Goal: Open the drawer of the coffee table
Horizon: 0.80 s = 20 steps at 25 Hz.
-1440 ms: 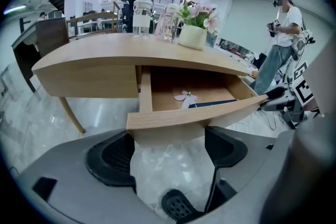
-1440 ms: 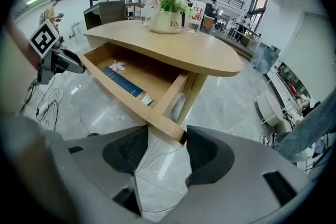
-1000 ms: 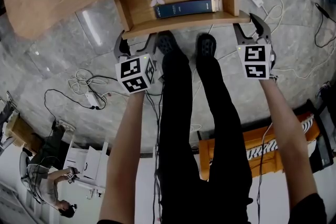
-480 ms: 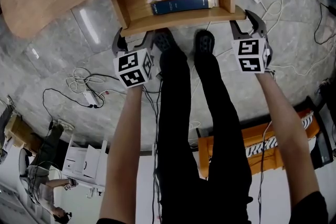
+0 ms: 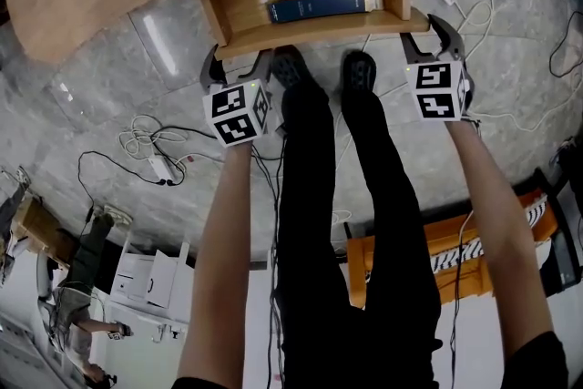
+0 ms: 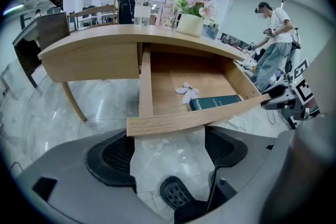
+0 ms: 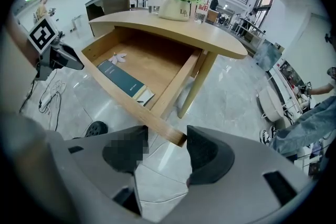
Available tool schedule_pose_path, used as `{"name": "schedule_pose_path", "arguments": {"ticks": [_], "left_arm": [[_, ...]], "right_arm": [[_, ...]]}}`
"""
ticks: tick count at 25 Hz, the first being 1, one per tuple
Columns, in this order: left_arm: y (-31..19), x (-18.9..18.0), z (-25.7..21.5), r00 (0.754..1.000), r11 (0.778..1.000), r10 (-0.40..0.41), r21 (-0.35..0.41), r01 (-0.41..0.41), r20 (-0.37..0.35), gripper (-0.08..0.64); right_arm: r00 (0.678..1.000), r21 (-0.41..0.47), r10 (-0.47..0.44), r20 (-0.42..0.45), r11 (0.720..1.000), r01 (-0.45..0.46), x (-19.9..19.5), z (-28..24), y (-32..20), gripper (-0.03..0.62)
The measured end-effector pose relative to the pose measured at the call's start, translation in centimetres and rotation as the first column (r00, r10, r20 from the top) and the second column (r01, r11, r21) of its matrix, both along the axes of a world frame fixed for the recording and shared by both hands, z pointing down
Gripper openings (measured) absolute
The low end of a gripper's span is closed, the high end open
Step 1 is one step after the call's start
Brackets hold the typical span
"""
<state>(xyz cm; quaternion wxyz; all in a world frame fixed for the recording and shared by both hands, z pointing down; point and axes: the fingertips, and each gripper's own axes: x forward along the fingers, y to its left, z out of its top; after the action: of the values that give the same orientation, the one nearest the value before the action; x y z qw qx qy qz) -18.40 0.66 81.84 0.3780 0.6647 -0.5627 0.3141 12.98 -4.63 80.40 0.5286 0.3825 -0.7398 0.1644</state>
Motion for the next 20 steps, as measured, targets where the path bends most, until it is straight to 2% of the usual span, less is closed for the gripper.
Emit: {"name": "schedule_pose_path", "arguments": {"ticks": [6, 11, 15, 17, 20], "left_arm": [[2.3, -0.8, 0.7, 0.999, 0.995, -0.034, -0.095, 0.037, 0.035, 0.410], [5.5, 0.1, -0.7, 0.999, 0.990, 0.002, -0.140, 0.005, 0.050, 0.410], [8.1, 1.7, -3.6, 0.999, 0.985, 0.033, -0.171, -0.028, 0.025, 0.410], [8.5, 2.6, -5.5, 0.998, 0.984, 0.067, -0.164, -0.063, 0.020, 0.410], [8.6, 3.7, -8.6, 0.998, 0.987, 0.059, -0.148, -0.058, -0.002, 0.410]], "right_arm": [[1.000, -0.050, 0.020, -0.006, 0.999, -0.020, 0.8, -0.4, -0.1, 0.229], [0.999, -0.030, 0.029, -0.034, 0.999, -0.030, 2.7, -2.4, -0.4, 0.232], [0.996, -0.031, 0.084, -0.022, 0.996, -0.085, 4.2, -5.9, 0.6, 0.232], [0.993, -0.020, 0.115, -0.005, 0.993, -0.115, 4.6, -8.1, 0.9, 0.232], [0.990, -0.010, 0.139, 0.014, 0.990, -0.139, 5.1, -11.3, 1.5, 0.232]]}}
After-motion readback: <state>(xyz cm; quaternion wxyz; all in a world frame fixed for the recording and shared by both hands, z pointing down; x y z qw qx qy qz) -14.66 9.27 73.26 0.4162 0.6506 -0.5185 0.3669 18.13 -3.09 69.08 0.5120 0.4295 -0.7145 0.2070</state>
